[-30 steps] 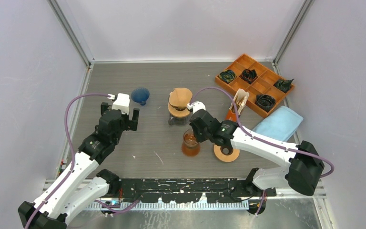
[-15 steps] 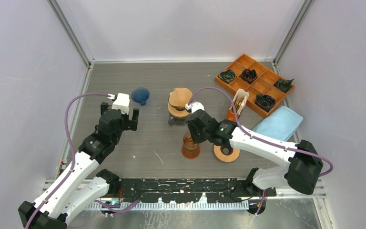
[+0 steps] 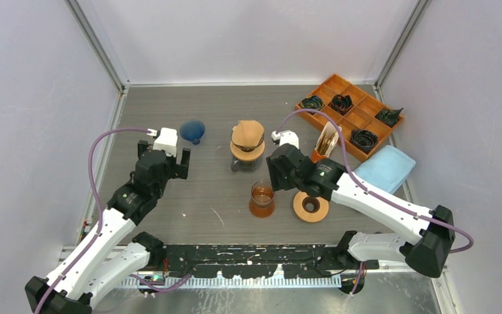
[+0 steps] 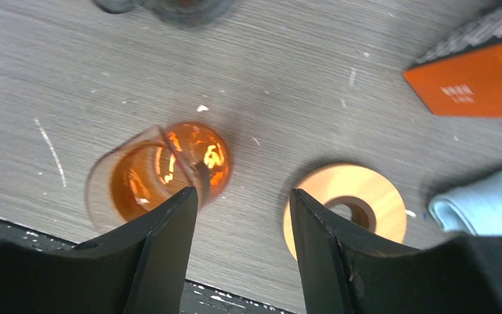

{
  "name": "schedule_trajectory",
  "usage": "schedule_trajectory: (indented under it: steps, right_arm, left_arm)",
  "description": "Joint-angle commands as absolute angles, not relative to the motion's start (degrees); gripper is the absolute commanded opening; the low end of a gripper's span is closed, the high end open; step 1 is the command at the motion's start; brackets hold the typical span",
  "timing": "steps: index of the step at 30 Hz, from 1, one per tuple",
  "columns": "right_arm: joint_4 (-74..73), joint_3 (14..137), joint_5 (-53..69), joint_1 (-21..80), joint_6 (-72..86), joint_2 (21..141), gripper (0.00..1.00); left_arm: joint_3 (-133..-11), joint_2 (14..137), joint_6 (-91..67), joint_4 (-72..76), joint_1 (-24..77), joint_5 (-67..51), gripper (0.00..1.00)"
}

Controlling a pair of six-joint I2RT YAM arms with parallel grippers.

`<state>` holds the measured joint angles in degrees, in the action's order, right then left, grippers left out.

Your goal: Place the coffee filter in the dripper

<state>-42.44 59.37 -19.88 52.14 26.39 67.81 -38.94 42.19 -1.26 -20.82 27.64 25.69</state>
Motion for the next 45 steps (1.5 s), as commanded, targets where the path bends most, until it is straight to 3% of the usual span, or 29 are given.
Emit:
schedule_trajectory:
  steps: [1,13,28,45]
  right_arm:
    - [-49.8,61.5,-23.5,49.2,32.3,64.6,0.61]
    - [-58.5,56.1,-18.9,36.8,40.9,61.1,0.65]
    - [-56.4,43.1,-18.1,29.1,46.9,58.1,0.75]
    - [-44.9,33.3,-11.3,22.4,46.2,59.9,0.7]
  left_arm:
    - [-39.0,41.0,-1.4,-17.7,27.3,25.9,0.99]
    - [-39.0,40.6,-1.7,-17.6,27.3,25.4,0.99]
    - [-39.0,40.3,-1.9,-17.3,27.4,24.6,0.99]
    - [-38.9,40.8,-1.8,-17.3,27.3,24.5,0.99]
